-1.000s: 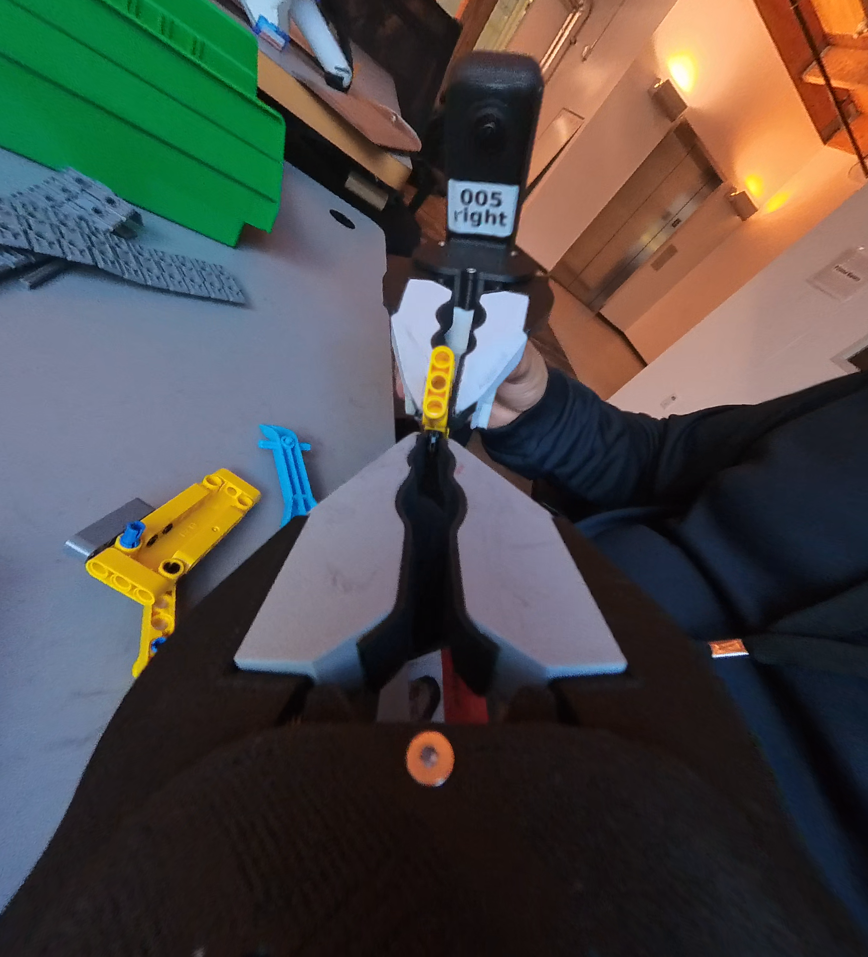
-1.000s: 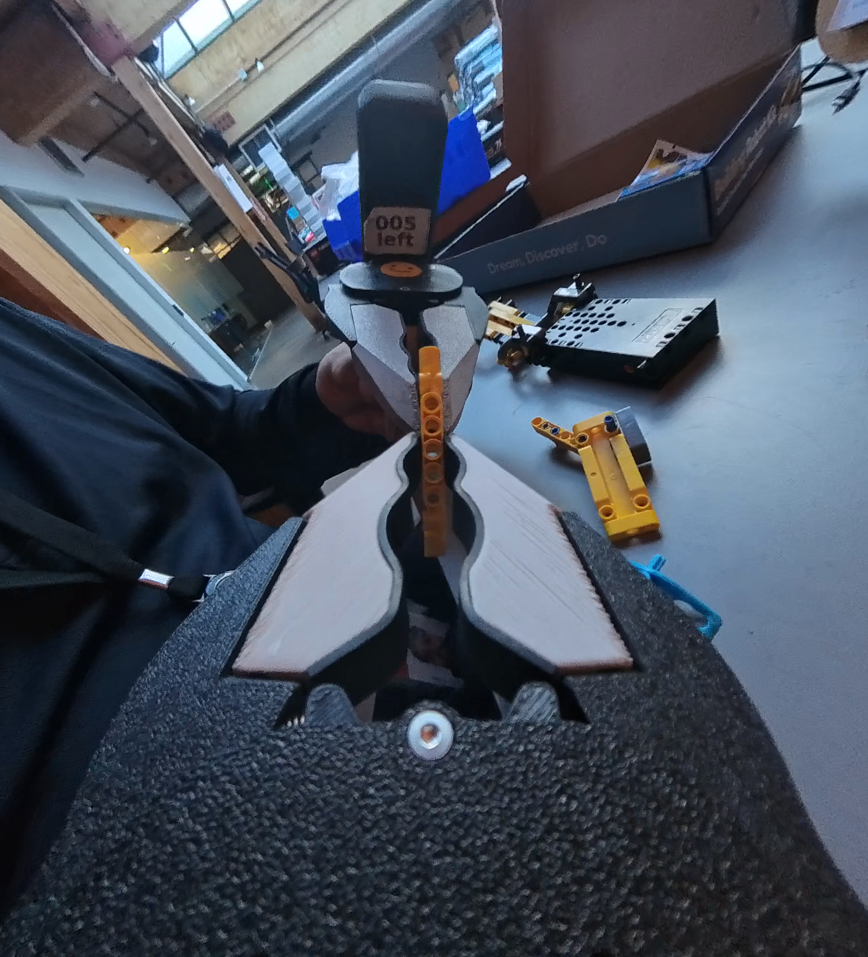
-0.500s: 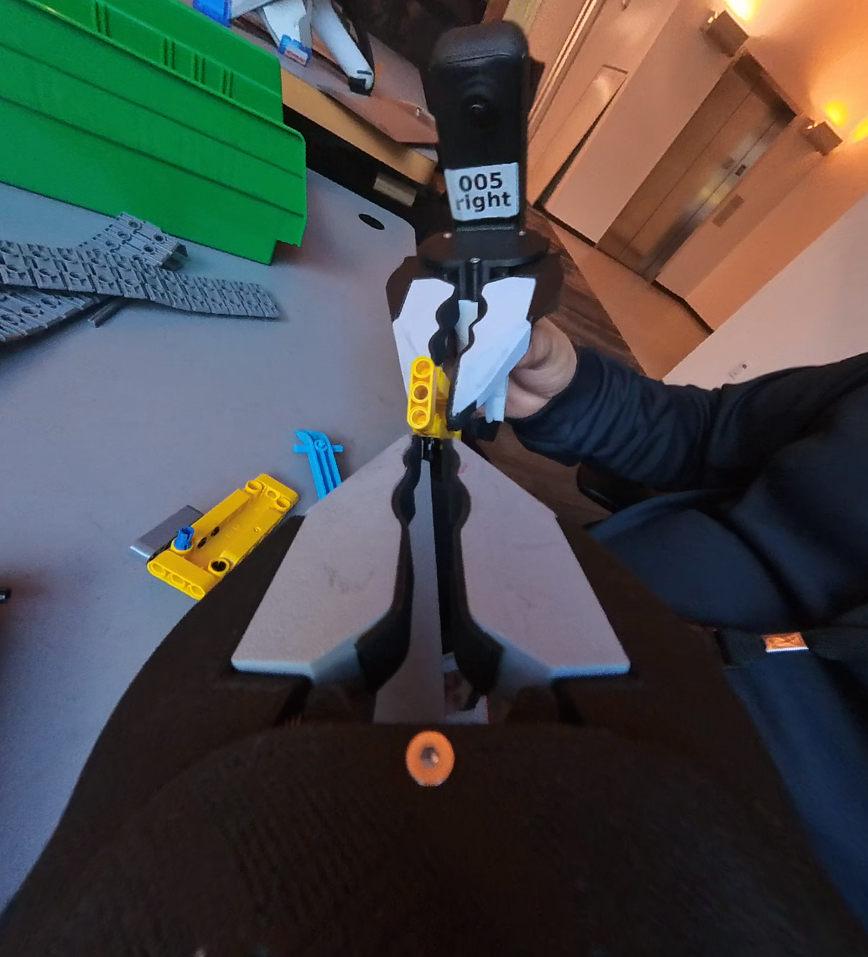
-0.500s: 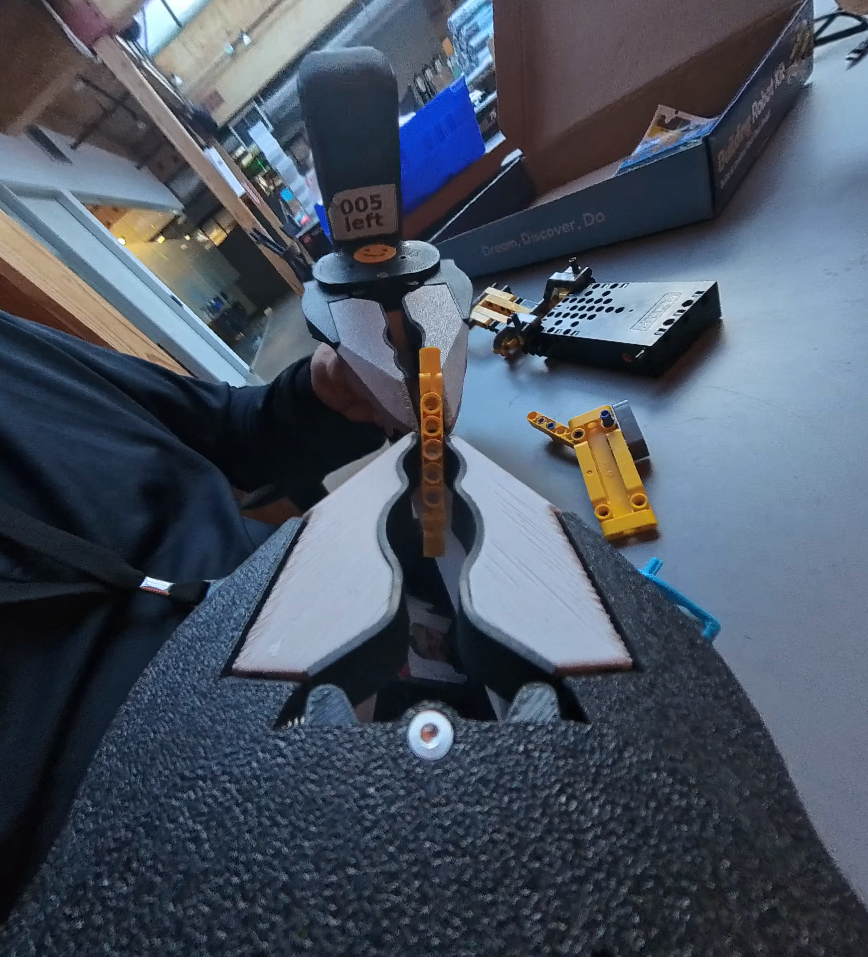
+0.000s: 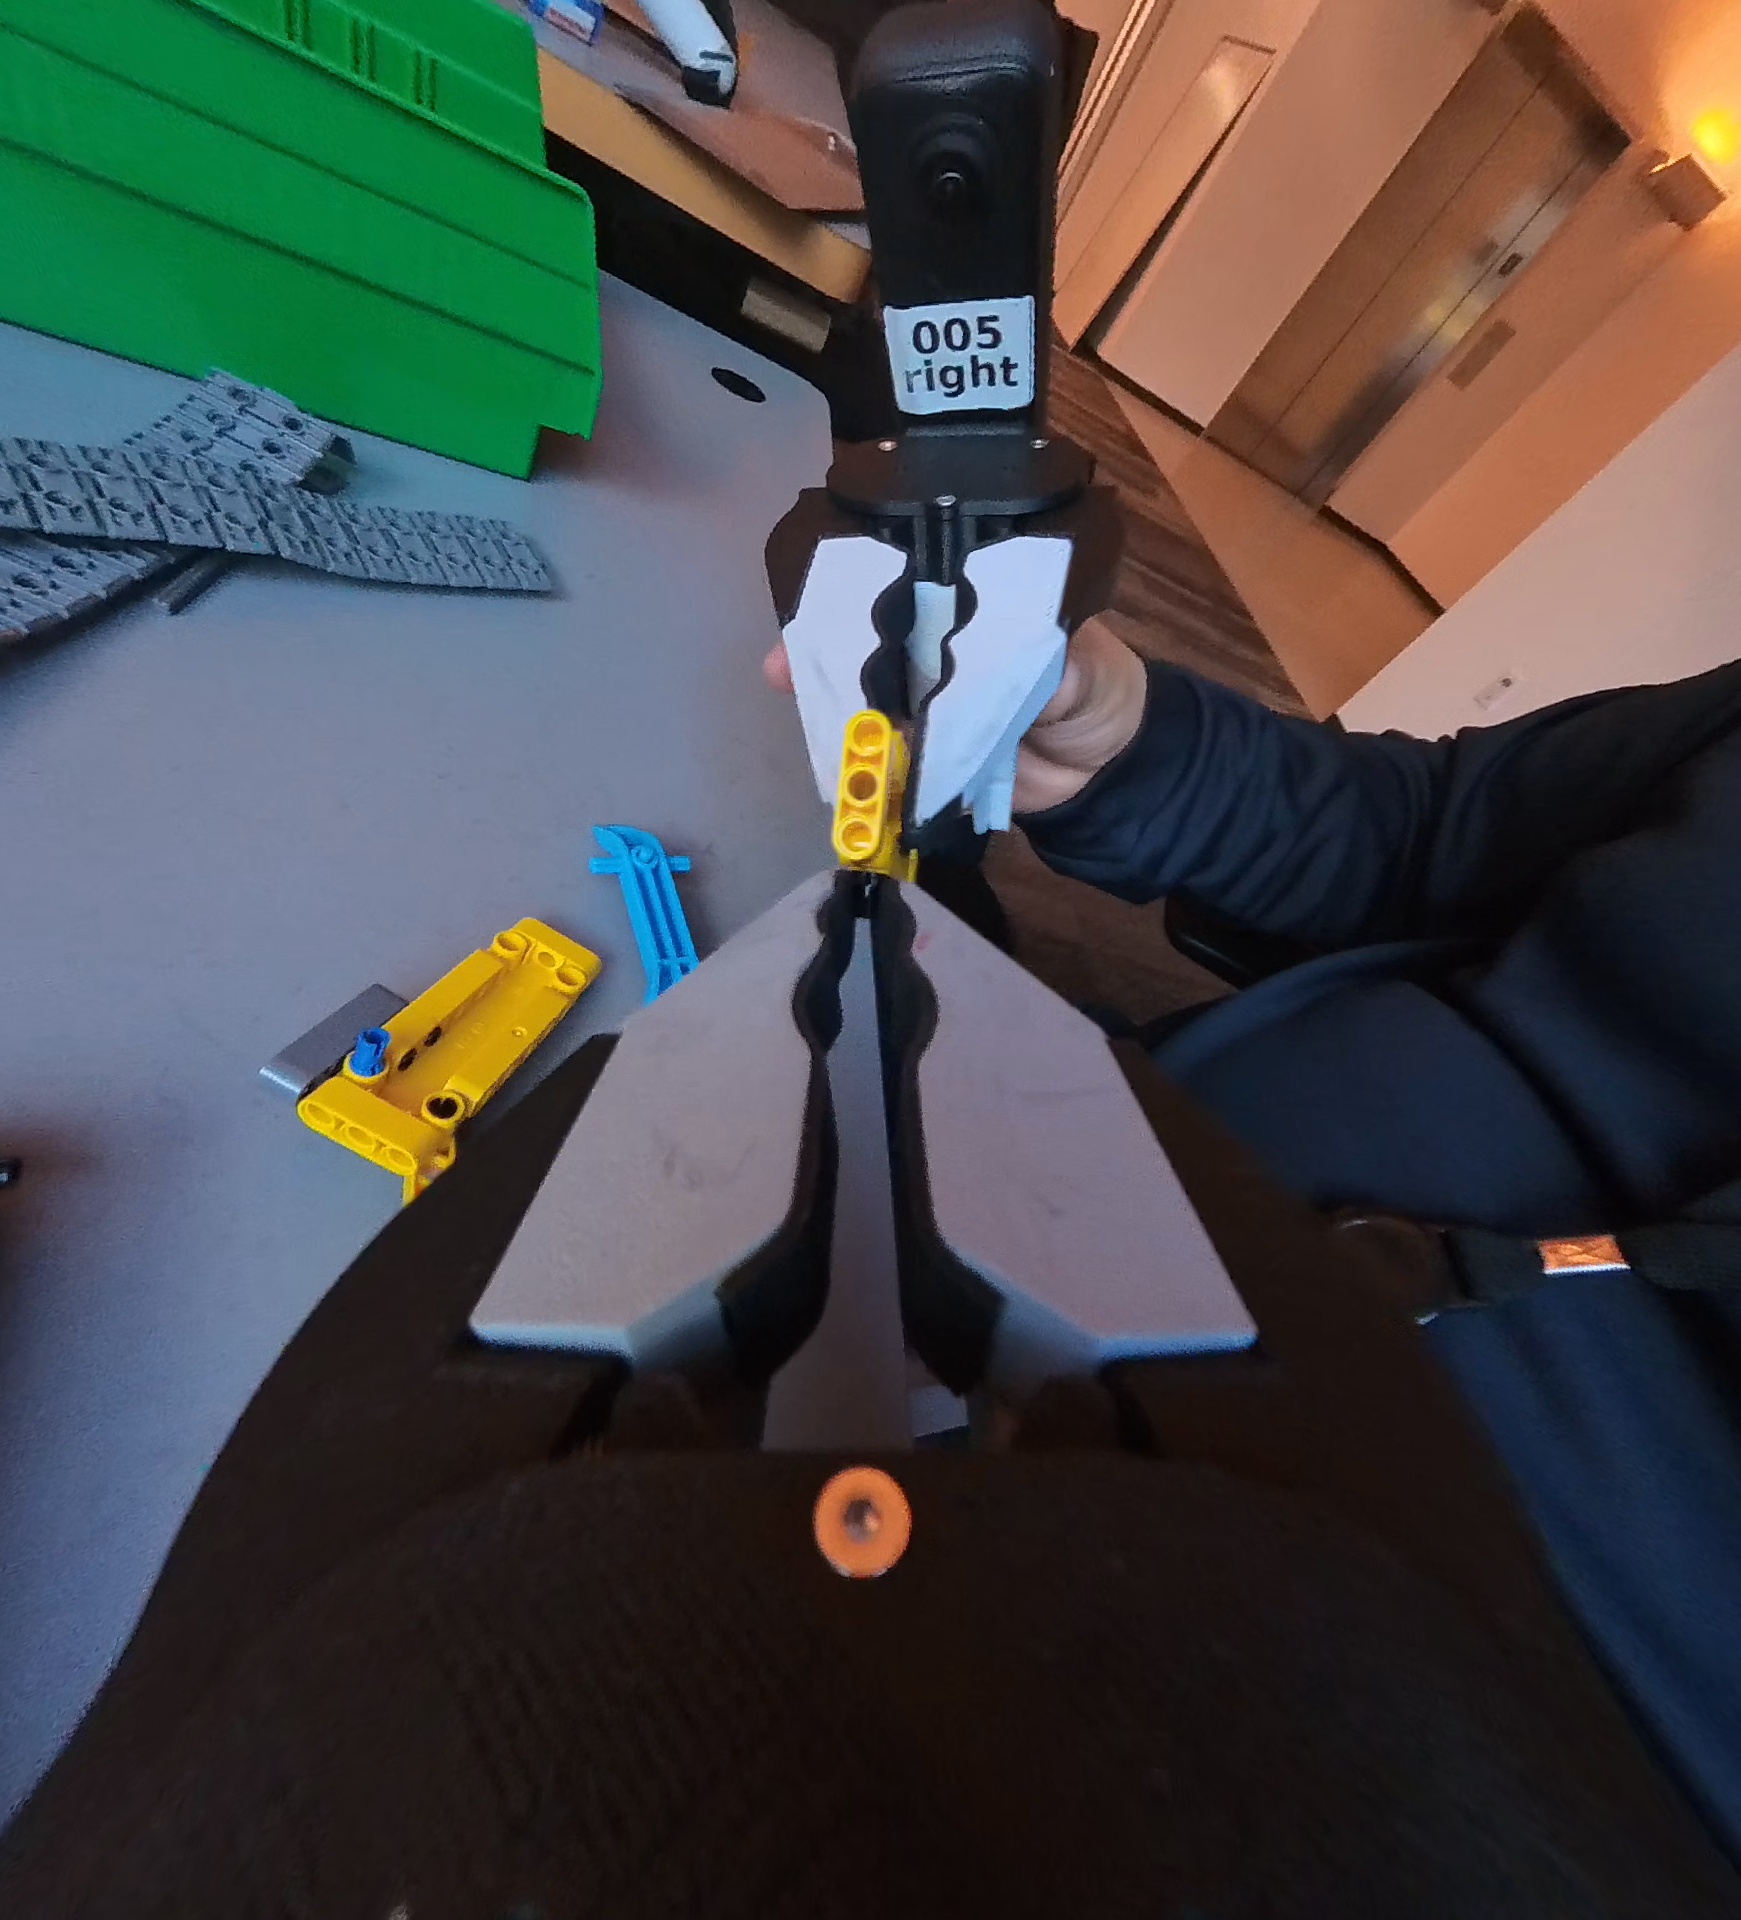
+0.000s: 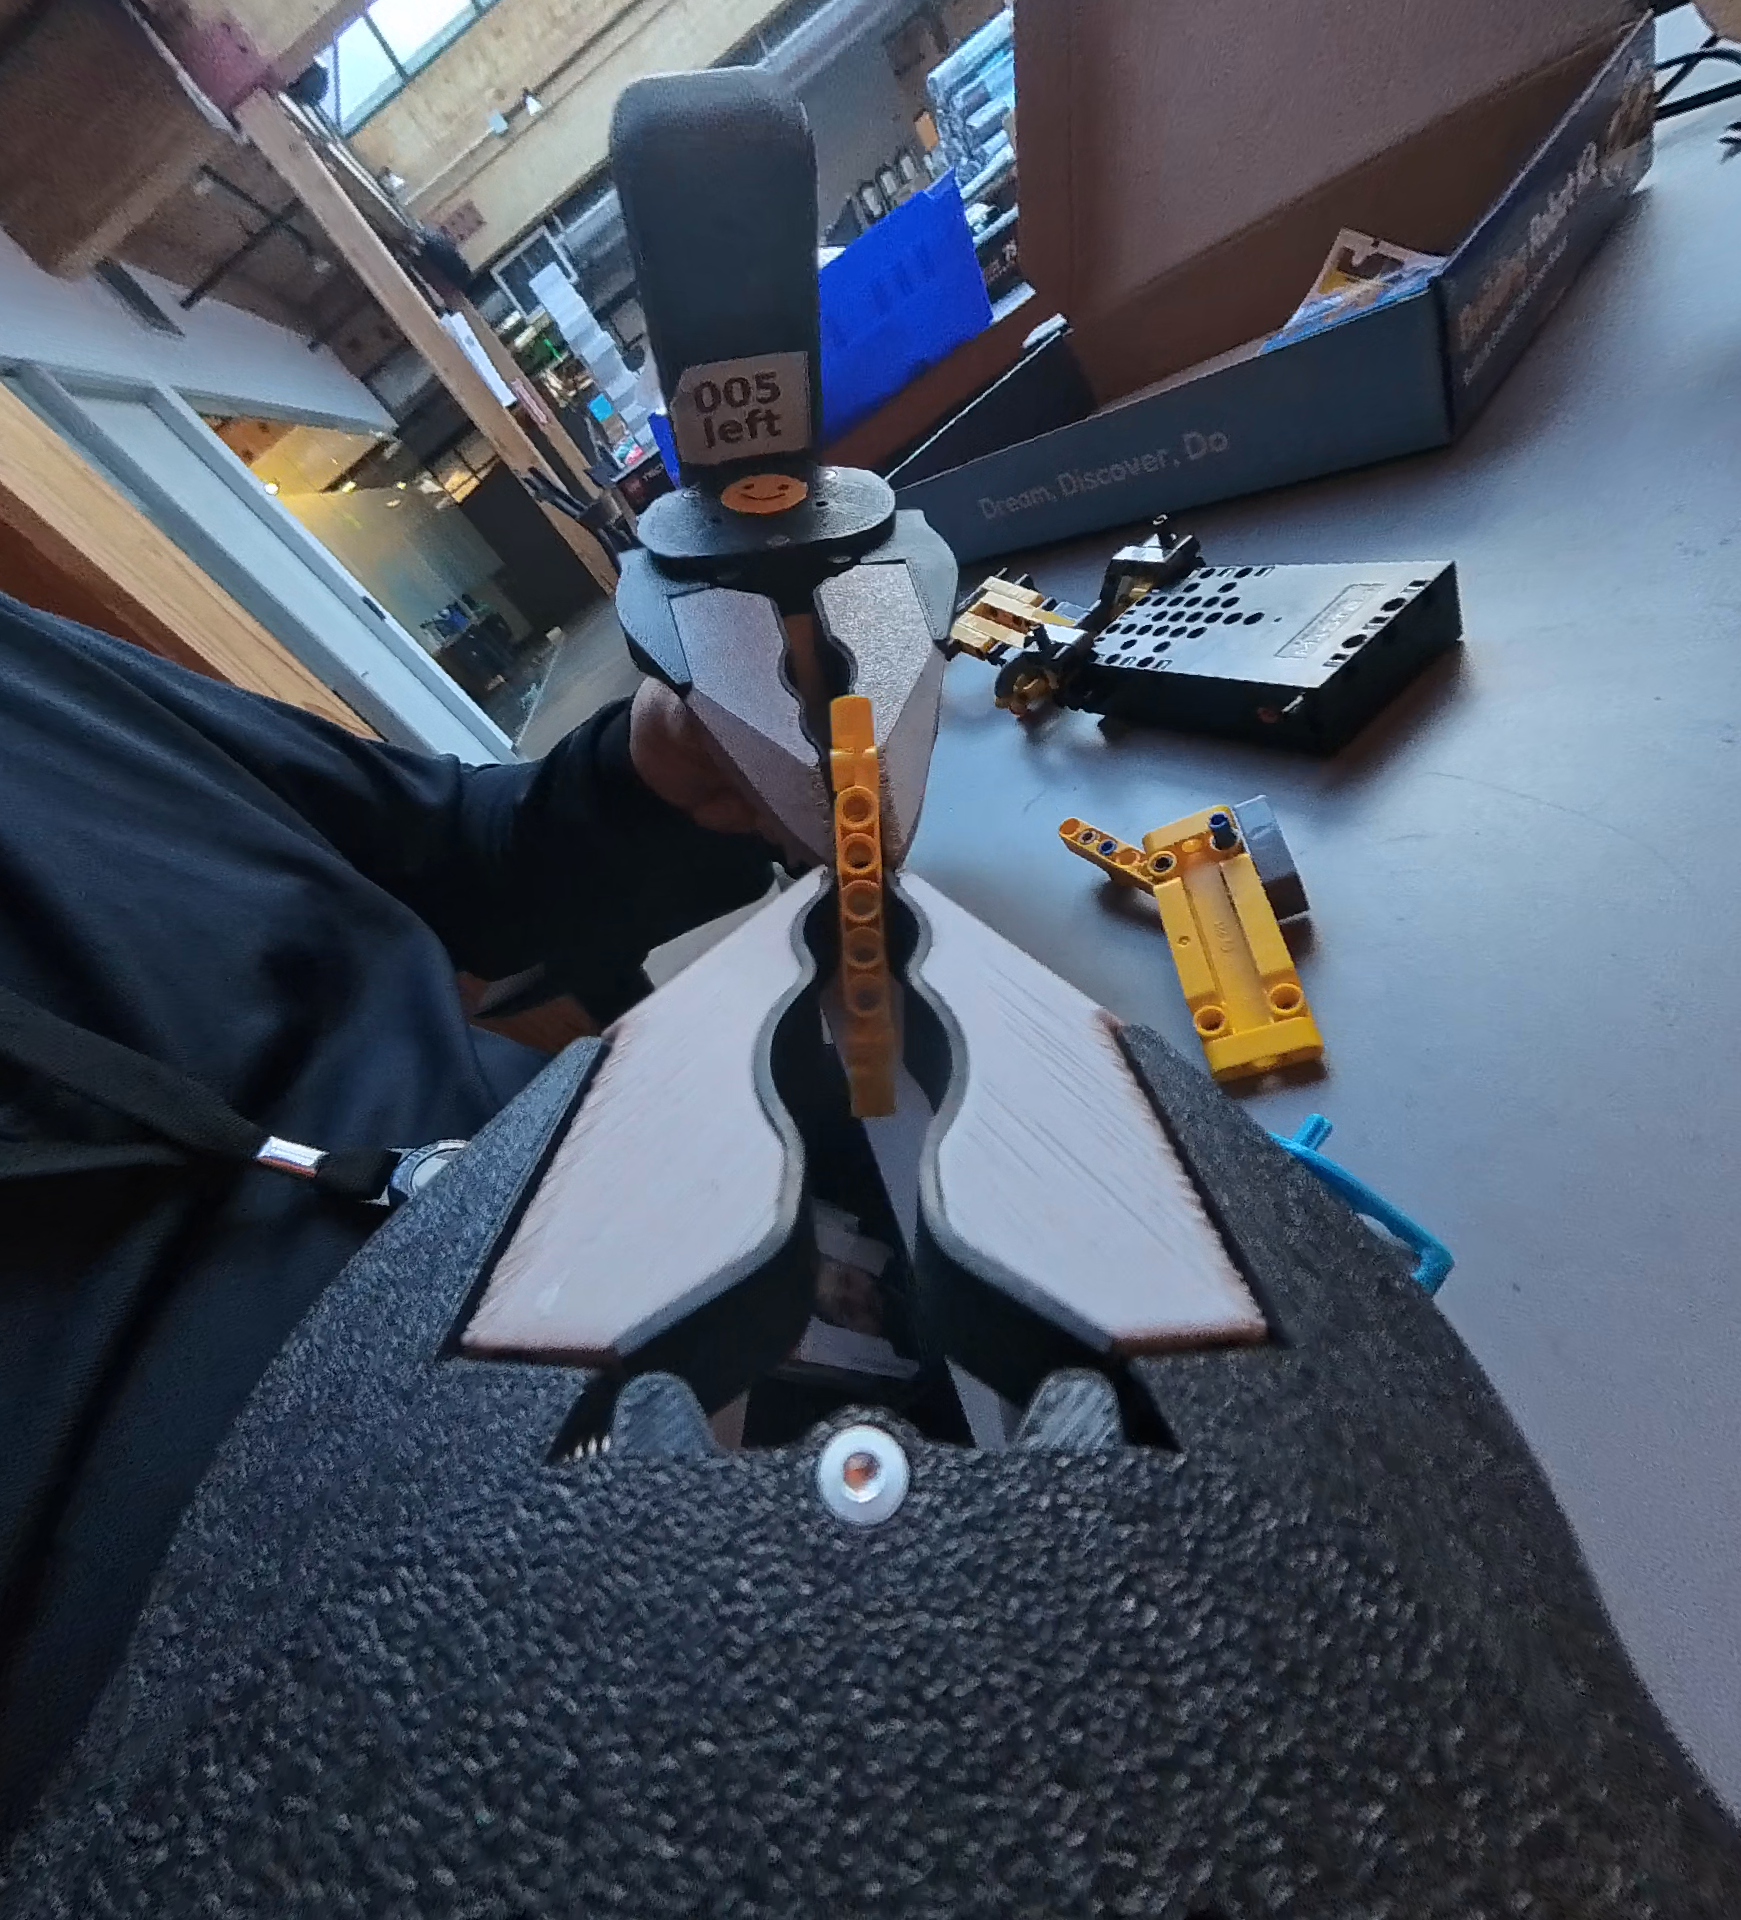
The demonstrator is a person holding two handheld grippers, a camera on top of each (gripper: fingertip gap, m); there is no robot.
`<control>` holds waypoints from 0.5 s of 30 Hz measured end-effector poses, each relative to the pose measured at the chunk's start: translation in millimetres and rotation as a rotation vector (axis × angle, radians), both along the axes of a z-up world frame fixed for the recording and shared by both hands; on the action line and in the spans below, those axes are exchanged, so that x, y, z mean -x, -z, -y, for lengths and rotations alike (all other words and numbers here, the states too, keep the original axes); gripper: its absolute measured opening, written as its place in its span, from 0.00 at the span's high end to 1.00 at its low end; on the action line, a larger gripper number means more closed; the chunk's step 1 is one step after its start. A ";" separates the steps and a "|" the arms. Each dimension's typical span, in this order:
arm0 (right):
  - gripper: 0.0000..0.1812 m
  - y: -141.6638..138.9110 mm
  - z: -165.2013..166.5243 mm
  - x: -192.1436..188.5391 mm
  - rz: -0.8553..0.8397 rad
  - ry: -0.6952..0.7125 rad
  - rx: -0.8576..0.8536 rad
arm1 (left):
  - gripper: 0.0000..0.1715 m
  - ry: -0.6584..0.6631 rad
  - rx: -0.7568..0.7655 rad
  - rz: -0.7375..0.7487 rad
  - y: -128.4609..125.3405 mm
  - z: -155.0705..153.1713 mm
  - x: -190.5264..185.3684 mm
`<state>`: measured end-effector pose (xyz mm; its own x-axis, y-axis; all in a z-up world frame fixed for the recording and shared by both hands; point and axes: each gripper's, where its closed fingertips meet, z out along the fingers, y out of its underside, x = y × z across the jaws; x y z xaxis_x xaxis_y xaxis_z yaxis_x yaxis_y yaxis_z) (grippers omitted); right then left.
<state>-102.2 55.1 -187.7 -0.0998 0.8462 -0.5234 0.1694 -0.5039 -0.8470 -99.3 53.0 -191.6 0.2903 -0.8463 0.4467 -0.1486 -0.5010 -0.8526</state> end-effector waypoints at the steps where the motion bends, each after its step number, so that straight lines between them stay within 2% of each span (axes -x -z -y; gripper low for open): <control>1: 0.98 -0.6 0.6 -0.1 -0.006 -0.005 -0.008 | 0.99 0.000 -0.004 0.000 -0.1 0.0 -0.2; 3: 0.95 -2.3 3.3 0.0 -0.020 -0.023 -0.009 | 0.99 0.005 -0.016 -0.003 -0.7 1.1 -0.8; 6: 0.98 -2.0 3.9 2.0 -0.023 -0.022 -0.018 | 0.99 0.014 -0.014 -0.012 -0.7 2.8 -0.9; 11: 0.98 -7.6 1.7 7.5 -0.067 -0.023 0.089 | 0.99 0.002 -0.001 0.018 -4.0 0.5 1.4; 15: 0.93 -10.6 3.2 8.1 -0.064 -0.034 0.079 | 0.99 -0.012 -0.031 0.006 -6.0 0.0 0.8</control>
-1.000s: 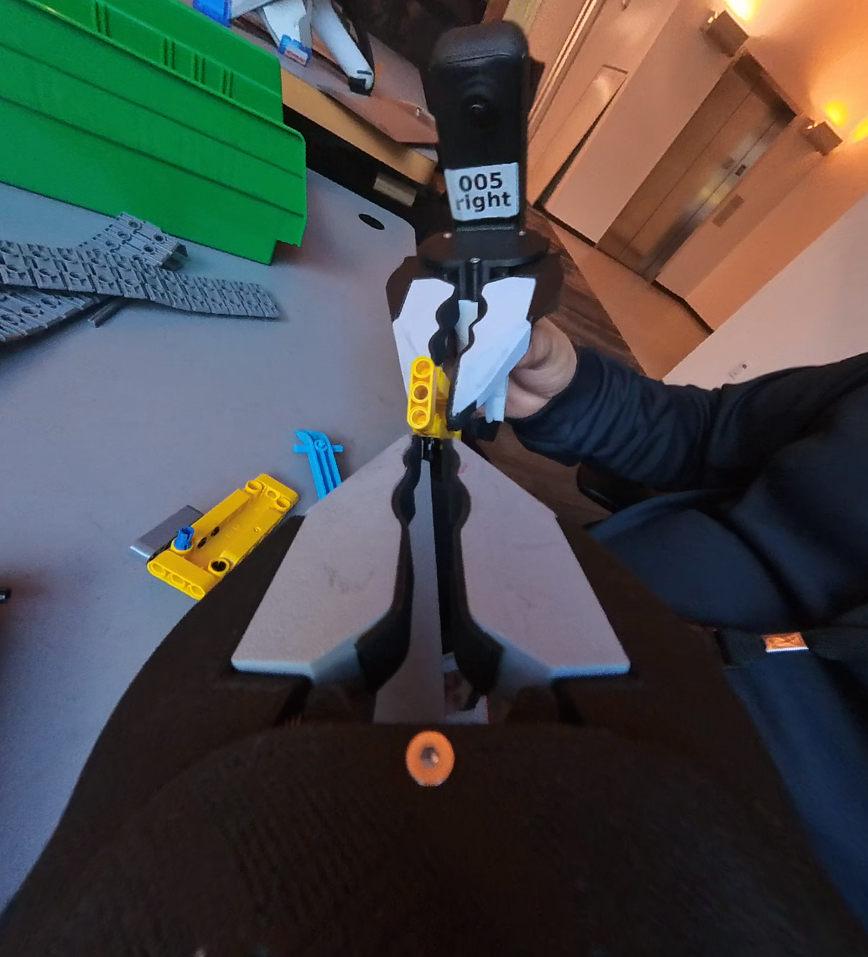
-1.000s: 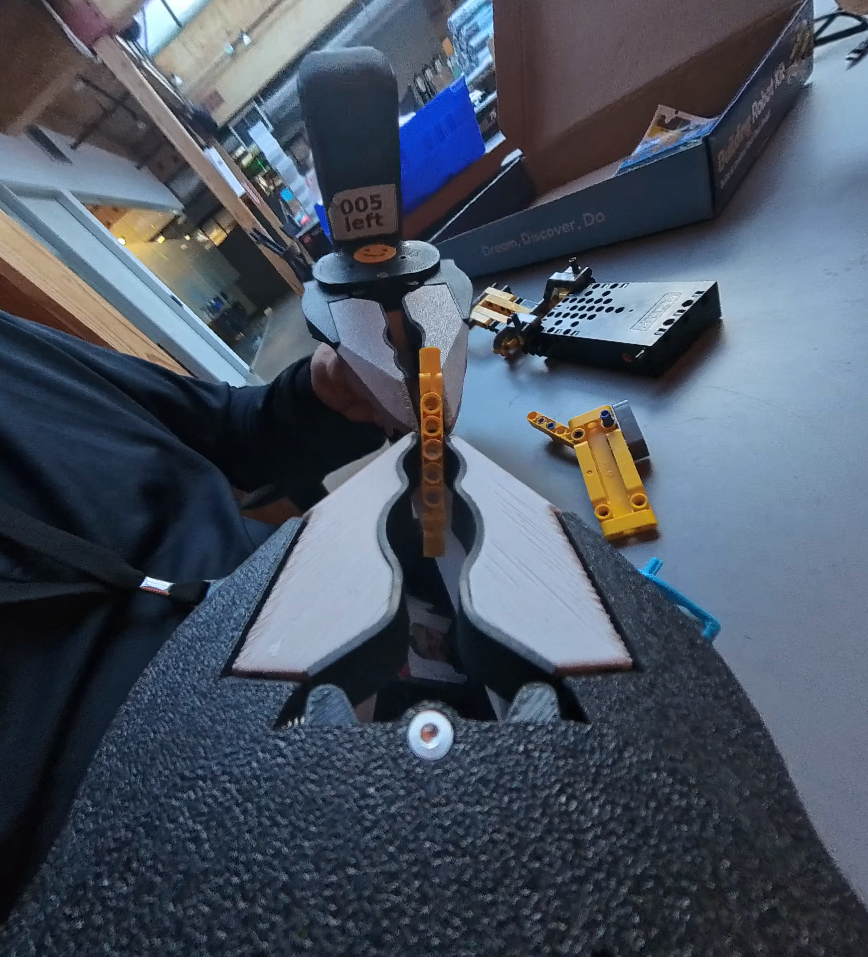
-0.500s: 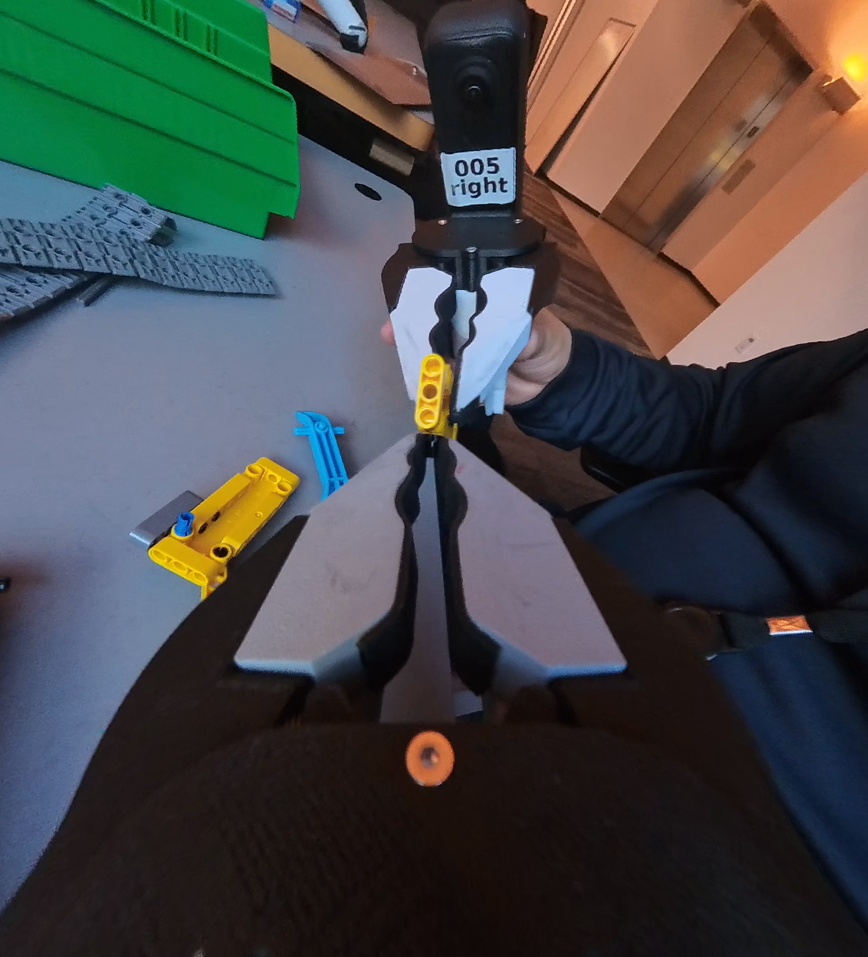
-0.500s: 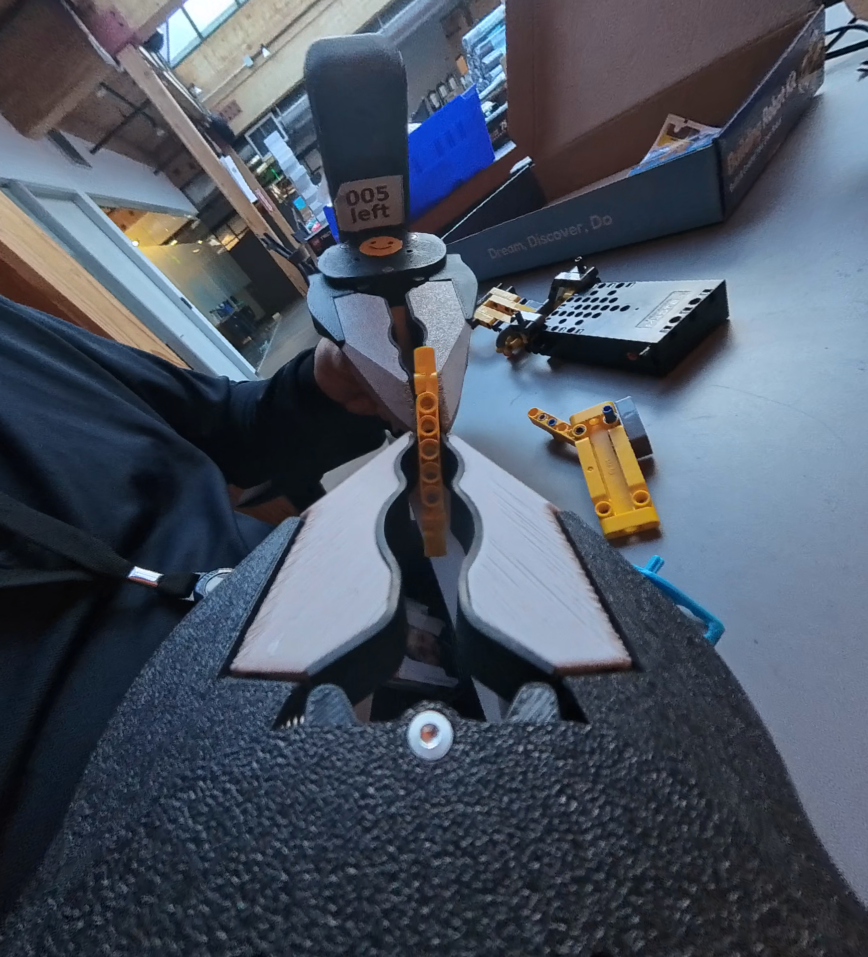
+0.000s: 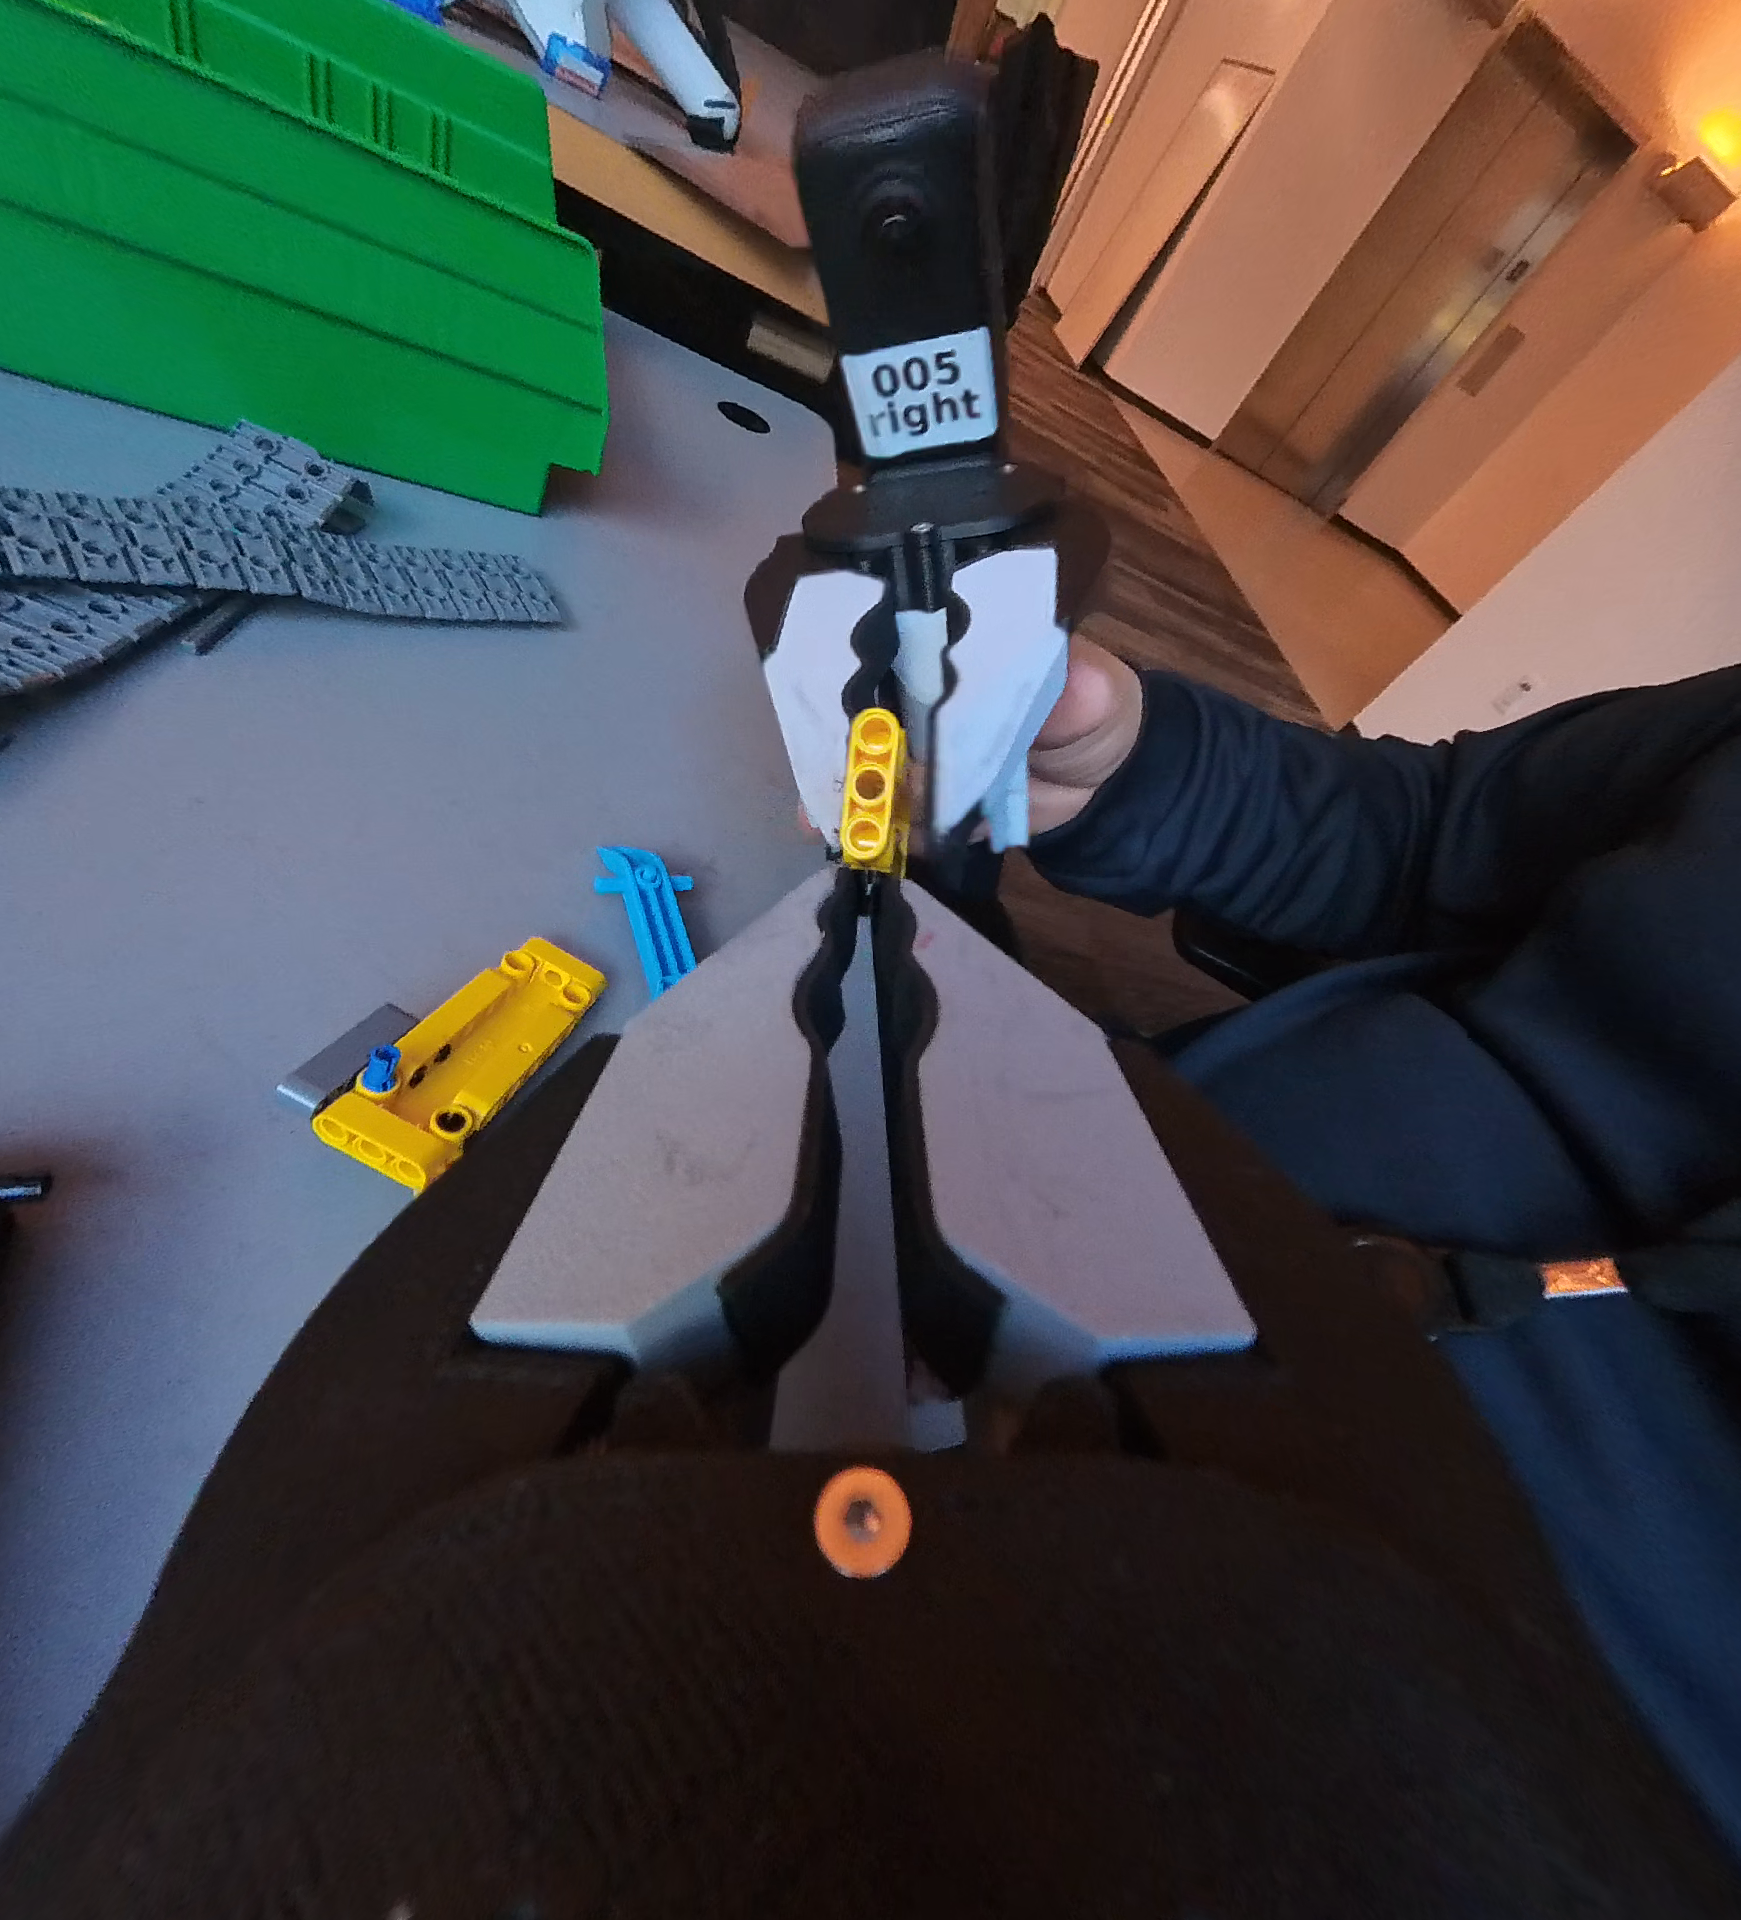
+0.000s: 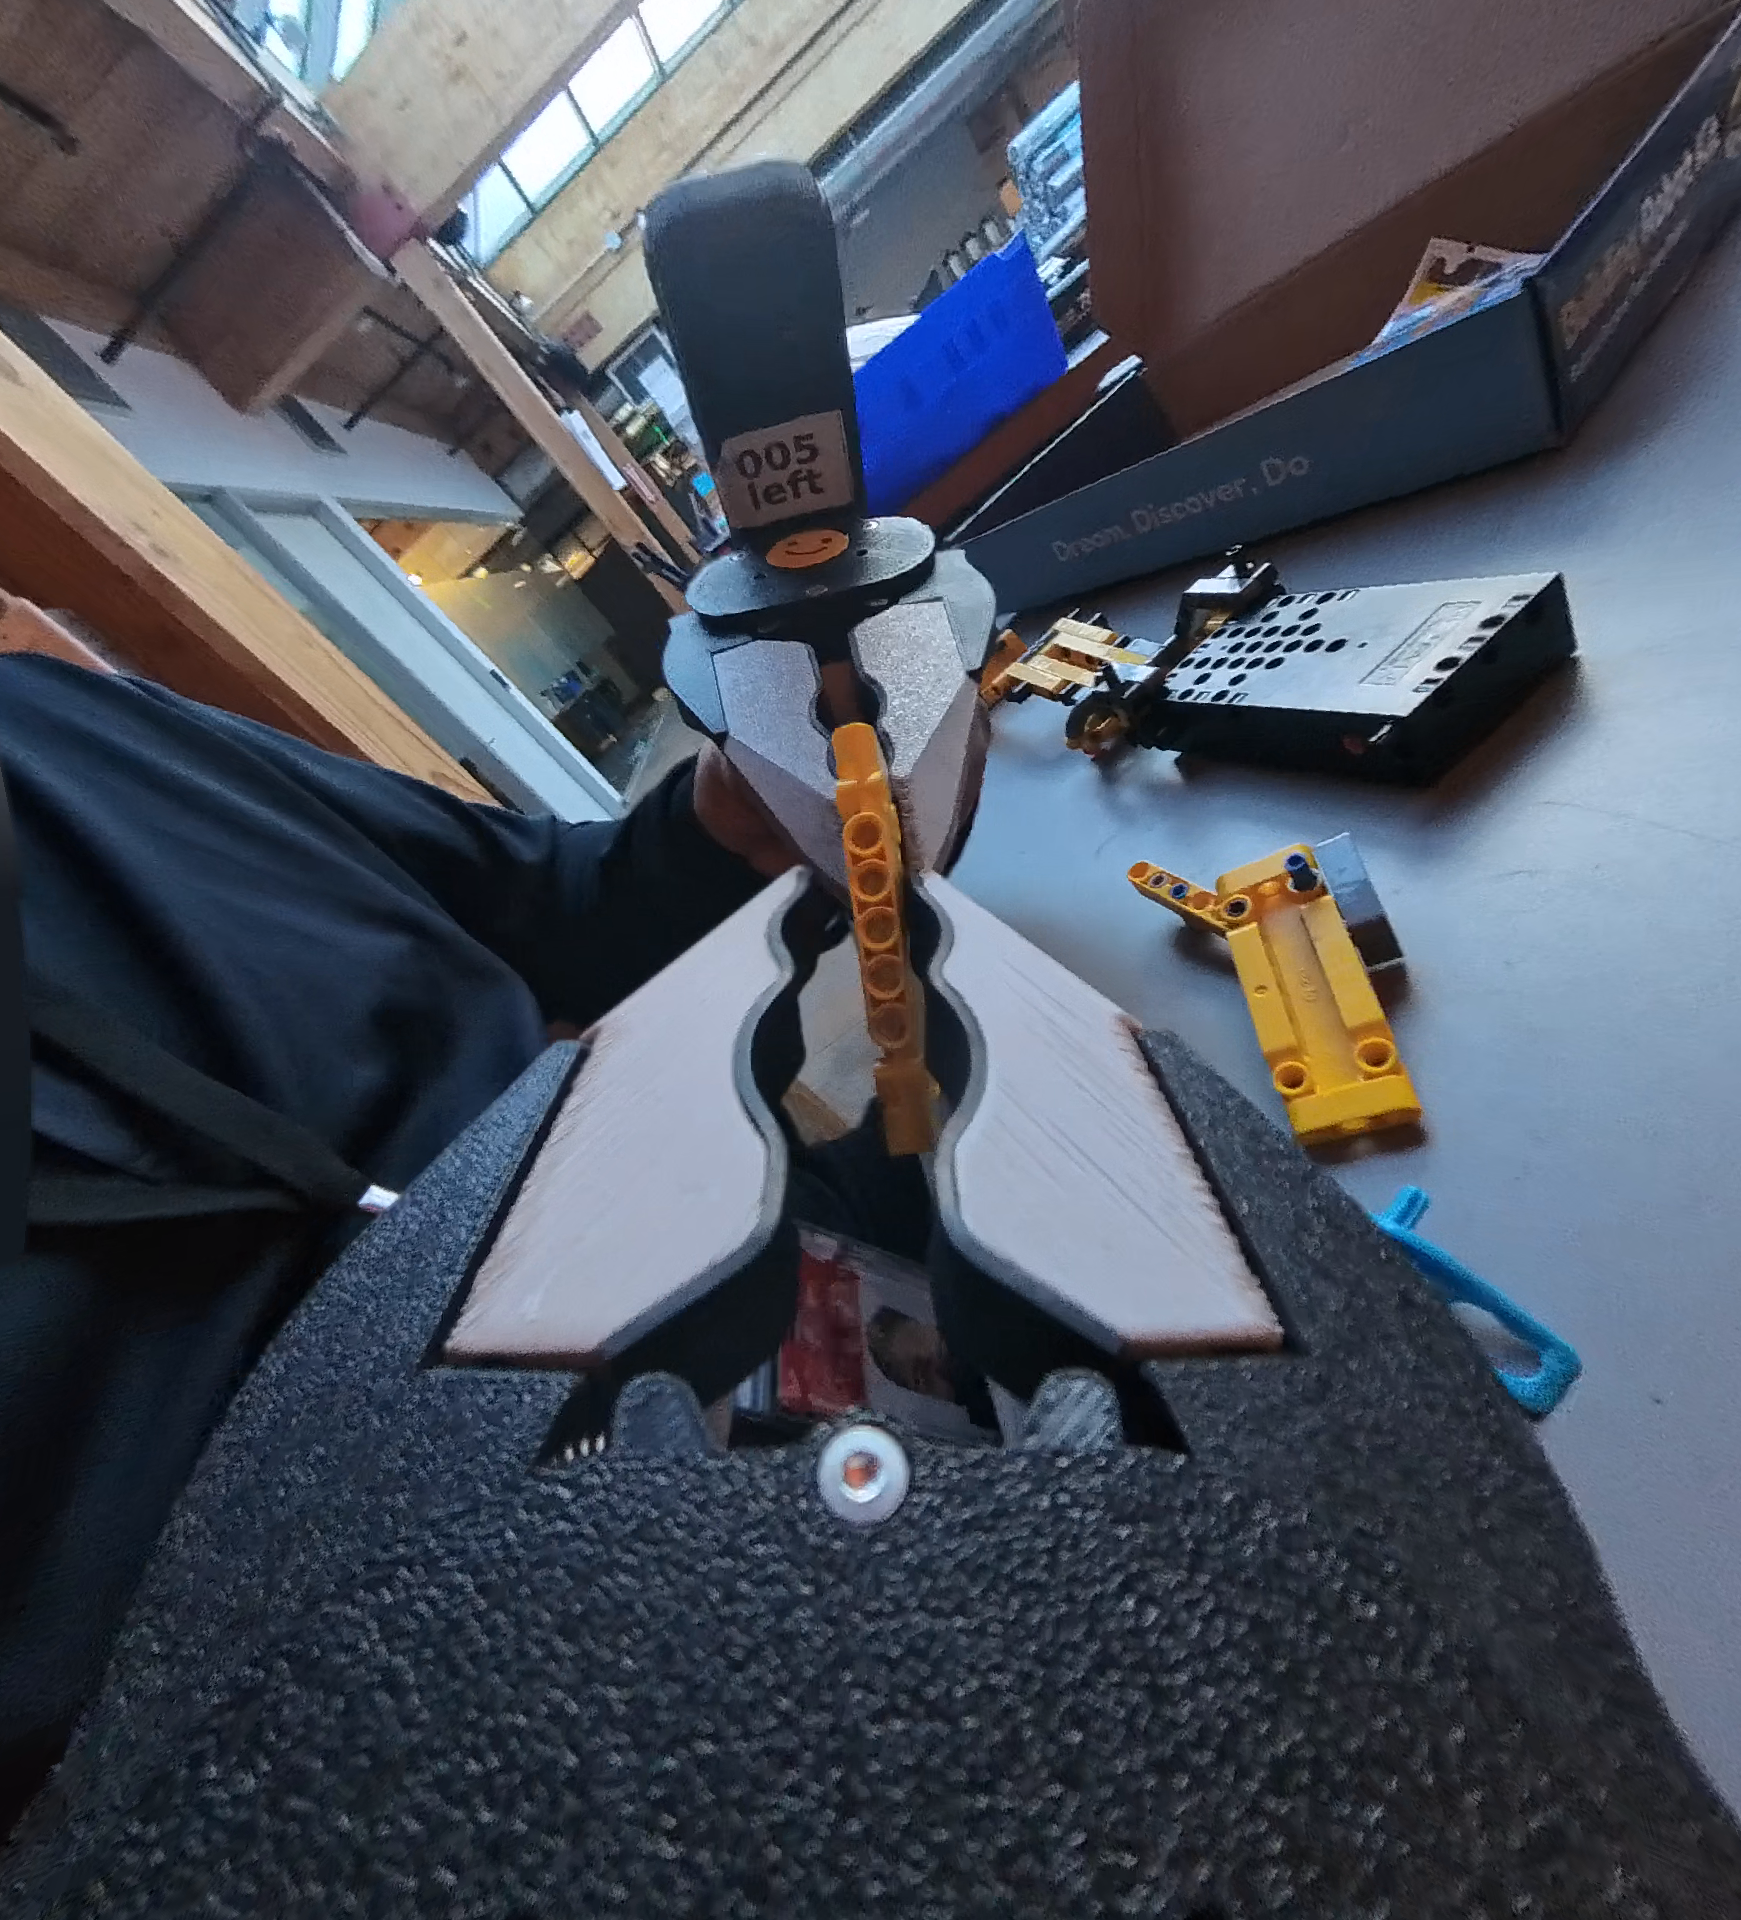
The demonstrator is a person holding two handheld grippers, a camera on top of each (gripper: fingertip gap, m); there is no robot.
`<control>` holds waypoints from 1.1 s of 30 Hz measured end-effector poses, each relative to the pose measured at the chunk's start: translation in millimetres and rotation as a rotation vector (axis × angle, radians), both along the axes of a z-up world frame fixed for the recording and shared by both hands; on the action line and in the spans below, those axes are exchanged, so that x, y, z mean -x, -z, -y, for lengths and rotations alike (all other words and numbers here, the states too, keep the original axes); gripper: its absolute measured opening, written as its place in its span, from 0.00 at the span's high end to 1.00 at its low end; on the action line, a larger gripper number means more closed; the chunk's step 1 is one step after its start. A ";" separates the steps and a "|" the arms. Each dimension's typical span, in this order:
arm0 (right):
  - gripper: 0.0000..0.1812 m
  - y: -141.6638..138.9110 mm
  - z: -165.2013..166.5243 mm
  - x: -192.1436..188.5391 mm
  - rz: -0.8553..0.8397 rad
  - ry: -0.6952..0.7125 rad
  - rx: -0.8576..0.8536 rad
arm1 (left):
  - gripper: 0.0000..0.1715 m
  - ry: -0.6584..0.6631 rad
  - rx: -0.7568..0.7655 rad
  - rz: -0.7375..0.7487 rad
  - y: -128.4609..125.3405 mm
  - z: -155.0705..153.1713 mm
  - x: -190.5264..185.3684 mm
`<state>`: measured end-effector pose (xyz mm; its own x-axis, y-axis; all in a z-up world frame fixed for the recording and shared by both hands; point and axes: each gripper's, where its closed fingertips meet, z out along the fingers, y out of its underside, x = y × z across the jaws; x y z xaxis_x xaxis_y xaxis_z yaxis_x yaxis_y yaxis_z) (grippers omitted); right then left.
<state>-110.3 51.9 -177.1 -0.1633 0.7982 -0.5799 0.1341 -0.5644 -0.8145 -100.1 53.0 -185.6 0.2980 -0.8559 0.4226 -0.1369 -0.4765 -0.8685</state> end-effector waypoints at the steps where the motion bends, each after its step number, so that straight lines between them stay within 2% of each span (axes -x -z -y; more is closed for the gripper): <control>1: 0.96 0.5 -1.2 0.1 0.014 0.017 -0.042 | 0.99 0.001 0.000 0.003 -0.9 0.3 -0.3; 3: 0.98 0.3 -3.4 0.1 0.033 0.038 -0.099 | 0.98 -0.006 -0.012 0.007 -1.6 -0.8 -0.6; 9: 0.98 -2.7 -6.3 3.0 -0.014 0.052 -0.023 | 0.99 -0.018 0.001 0.037 -4.4 -3.2 2.6; 15: 0.99 -22.0 -13.8 3.6 -0.077 0.244 -0.097 | 0.98 -0.079 0.025 0.181 -23.4 -10.4 4.5; 21: 1.00 -45.3 -27.1 -1.1 -0.205 0.320 0.023 | 0.98 -0.159 -0.064 0.199 -42.5 -18.1 4.3; 22: 0.99 -56.9 -44.1 -19.3 -0.286 0.418 0.055 | 0.98 -0.172 -0.072 0.159 -36.5 -18.3 9.9; 23: 0.99 -73.4 -73.6 -57.8 -0.404 0.538 0.112 | 0.98 -0.190 -0.065 0.147 -29.7 -18.5 19.7; 24: 0.99 -81.9 -96.7 -93.2 -0.449 0.604 0.124 | 0.99 -0.183 -0.018 0.174 -23.6 -17.1 26.5; 25: 0.99 -81.3 -105.2 -107.0 -0.397 0.596 0.089 | 0.99 -0.157 0.039 0.186 -16.3 -16.6 26.5; 27: 0.99 -72.0 -90.5 -87.9 -0.244 0.457 0.067 | 0.99 -0.151 -0.006 0.114 -7.9 -20.1 14.9; 30: 0.99 -66.3 -65.0 -54.8 -0.148 0.370 -0.017 | 0.98 -0.097 -0.077 0.084 -22.2 -15.0 -5.6; 33: 0.99 -57.8 -60.3 -44.3 -0.109 0.346 -0.041 | 0.99 -0.103 -0.165 0.026 -28.8 -12.8 -7.1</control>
